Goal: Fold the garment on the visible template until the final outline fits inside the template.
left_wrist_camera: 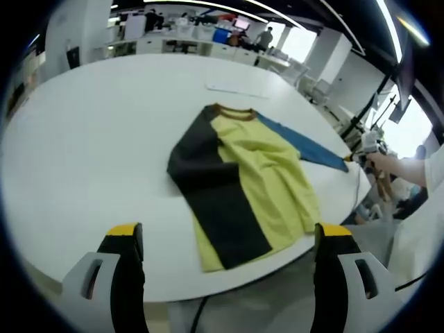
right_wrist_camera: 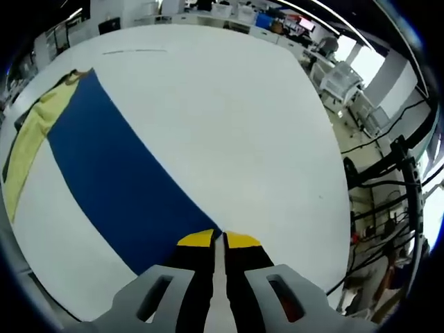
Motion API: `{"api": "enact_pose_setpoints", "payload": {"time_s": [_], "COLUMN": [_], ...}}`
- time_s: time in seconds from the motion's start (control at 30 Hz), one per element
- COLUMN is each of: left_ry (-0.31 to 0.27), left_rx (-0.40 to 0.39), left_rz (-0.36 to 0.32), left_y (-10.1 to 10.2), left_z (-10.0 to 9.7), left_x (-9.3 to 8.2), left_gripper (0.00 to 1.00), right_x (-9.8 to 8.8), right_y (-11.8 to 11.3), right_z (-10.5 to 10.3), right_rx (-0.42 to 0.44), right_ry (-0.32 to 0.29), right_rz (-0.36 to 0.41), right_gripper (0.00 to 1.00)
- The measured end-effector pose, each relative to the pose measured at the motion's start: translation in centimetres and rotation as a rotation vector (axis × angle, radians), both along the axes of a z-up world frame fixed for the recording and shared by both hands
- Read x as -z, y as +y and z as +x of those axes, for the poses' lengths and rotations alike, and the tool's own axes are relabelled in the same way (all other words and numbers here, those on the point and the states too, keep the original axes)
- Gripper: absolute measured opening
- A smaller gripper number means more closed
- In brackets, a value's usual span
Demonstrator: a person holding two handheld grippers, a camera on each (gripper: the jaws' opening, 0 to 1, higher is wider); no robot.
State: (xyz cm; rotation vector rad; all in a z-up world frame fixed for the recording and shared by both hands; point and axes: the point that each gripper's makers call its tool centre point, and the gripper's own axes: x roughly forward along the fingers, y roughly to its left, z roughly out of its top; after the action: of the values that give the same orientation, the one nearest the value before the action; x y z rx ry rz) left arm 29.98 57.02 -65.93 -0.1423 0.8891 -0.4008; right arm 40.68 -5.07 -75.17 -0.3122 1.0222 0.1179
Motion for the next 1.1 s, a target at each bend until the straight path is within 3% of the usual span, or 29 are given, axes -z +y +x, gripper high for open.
{"api": "enact_pose_setpoints", "payload": {"time_s": [0.73,1.1], "left_ry": [-0.022,-0.033], "left_rx": [0.013,0.026], "left_rz": [-0.018,-0.032], "left_y": [-0.1,-0.4], "left_z": [0.1,0.0], "left_x": [-0.5,-0.7], "left_gripper": [1.00,1.00], "right_x": [-2.0,-2.3], "right_y": [0.2,2.2], "right_z": [-0.7,-1.5], "right_rx": [0.017,0.003], "right_ry": [-0.055,-0.074], "right_rz": [0.004,0.042], "right_gripper": [0.14,0.23]}}
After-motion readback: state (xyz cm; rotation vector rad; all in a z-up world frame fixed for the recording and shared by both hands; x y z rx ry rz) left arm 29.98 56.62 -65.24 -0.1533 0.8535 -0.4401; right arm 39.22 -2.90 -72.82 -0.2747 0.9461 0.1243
